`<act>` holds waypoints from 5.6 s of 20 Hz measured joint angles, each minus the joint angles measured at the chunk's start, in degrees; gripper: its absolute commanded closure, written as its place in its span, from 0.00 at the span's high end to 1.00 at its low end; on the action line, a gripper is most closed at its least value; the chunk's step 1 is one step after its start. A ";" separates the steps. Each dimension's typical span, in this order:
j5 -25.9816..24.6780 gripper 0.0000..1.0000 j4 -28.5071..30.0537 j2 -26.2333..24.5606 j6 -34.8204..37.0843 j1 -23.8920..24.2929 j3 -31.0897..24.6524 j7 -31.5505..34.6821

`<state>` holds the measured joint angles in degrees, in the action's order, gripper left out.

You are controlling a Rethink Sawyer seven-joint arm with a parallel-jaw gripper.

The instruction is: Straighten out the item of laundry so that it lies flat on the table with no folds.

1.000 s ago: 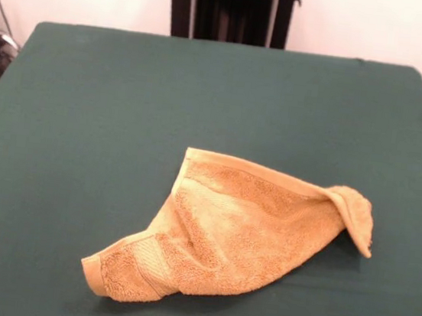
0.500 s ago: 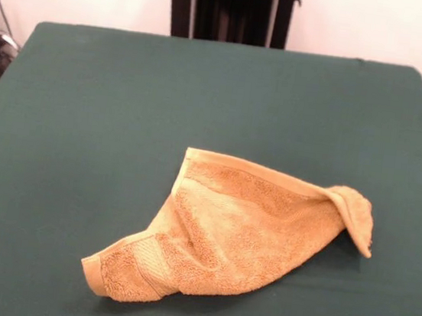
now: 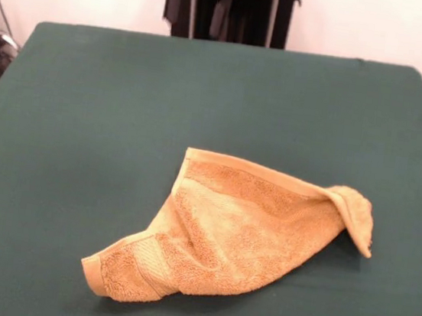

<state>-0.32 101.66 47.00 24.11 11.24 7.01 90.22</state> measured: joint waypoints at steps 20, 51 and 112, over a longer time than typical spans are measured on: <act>-1.32 1.00 0.96 -11.01 -2.11 -0.01 -0.07 0.00; -4.64 1.00 0.98 -9.94 -2.55 -0.51 -0.36 0.00; -14.46 1.00 -11.46 -25.21 7.81 0.15 -2.99 -0.01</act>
<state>-14.78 90.21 21.80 31.92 11.40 4.02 90.21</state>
